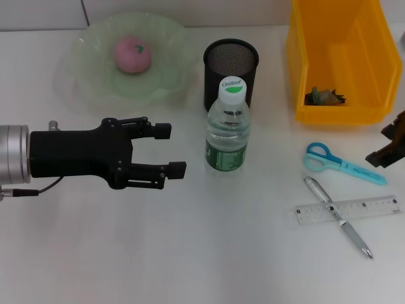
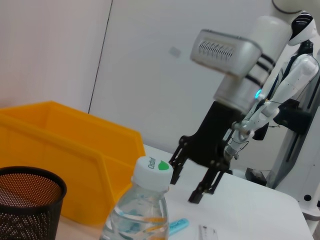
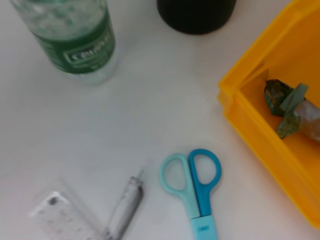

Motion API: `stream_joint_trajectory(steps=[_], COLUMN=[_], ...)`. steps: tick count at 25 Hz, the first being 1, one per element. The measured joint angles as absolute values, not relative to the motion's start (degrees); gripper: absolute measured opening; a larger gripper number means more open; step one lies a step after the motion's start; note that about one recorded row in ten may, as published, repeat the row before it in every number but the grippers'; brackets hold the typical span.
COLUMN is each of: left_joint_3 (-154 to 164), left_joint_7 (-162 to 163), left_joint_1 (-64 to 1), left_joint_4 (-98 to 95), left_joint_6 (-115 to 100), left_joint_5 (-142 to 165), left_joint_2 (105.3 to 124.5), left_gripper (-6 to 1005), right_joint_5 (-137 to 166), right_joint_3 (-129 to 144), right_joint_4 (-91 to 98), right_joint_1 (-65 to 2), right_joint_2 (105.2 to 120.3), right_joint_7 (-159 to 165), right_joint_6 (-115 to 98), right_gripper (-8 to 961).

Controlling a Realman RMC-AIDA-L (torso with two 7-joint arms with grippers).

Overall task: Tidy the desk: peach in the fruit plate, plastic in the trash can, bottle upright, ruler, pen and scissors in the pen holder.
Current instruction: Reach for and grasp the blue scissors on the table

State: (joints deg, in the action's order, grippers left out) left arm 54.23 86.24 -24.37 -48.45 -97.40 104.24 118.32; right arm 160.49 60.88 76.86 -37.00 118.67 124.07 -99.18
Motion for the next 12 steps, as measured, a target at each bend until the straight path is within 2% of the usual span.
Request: stream_joint_trajectory(steps=[7,12], left_joint_3=[54.3,54.3], left_joint_7=[86.2,86.2], left_joint_1=[-24.1,-24.3], left_joint_4=[-48.3,-47.1], left_joint_6=[-97.0,-96.8], left_joint_5=[104.2,104.2], left_joint_2=[118.31,118.24], left_gripper=[859,859], right_joint_5=[161.5,161.0], right_joint_3=[68.1,68.5], right_joint_4=[67.6,62.4], right_joint_1=[-38.6,-40.6], right_joint_2=[119.01,119.12], right_joint_7=[123.2,121.6], right_joint_6=[-89.2,-87.2], right_gripper=[666,513])
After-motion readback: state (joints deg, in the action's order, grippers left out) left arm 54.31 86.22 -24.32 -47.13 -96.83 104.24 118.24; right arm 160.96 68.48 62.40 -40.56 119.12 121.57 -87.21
